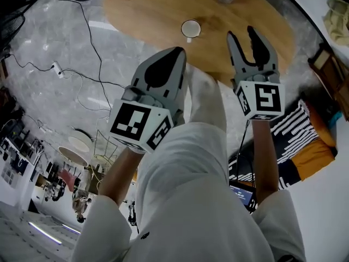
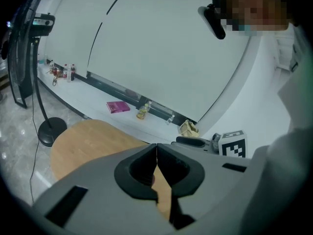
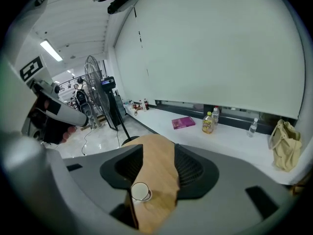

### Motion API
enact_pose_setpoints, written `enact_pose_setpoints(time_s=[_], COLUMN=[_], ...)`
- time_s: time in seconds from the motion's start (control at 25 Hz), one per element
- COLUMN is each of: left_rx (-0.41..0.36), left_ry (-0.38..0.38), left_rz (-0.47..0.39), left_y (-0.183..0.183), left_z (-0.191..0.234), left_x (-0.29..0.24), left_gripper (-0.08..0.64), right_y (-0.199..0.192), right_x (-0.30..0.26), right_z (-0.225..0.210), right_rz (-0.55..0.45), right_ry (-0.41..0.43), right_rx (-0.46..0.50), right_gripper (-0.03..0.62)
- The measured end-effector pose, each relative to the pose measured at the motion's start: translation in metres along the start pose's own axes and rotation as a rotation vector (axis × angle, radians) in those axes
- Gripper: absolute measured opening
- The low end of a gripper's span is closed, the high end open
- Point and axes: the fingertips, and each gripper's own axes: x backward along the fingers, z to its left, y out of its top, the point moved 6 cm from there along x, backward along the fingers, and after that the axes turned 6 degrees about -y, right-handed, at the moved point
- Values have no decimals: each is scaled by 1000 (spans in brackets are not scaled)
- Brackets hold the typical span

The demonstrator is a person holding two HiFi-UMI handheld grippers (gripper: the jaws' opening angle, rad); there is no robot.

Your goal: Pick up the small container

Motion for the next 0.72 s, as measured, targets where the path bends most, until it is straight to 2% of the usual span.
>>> enact_pose_setpoints(time_s=[0.24,0.36,0.72], left_rx=[31,43,53], left_ry=[23,34,58], left_rz=[13,19,48], left_y=[-3,-7,-14], left_z=[12,18,33], left_x=[-22,-33,-66], left_gripper=[20,20,20], right_y=[-12,-17,-41], right_x=[-27,-39,-71], right_z=[-11,-15,-30], right_rz=[6,-2,45], right_ry=[26,50,51], right_rx=[8,1,18], right_gripper=[242,281,315])
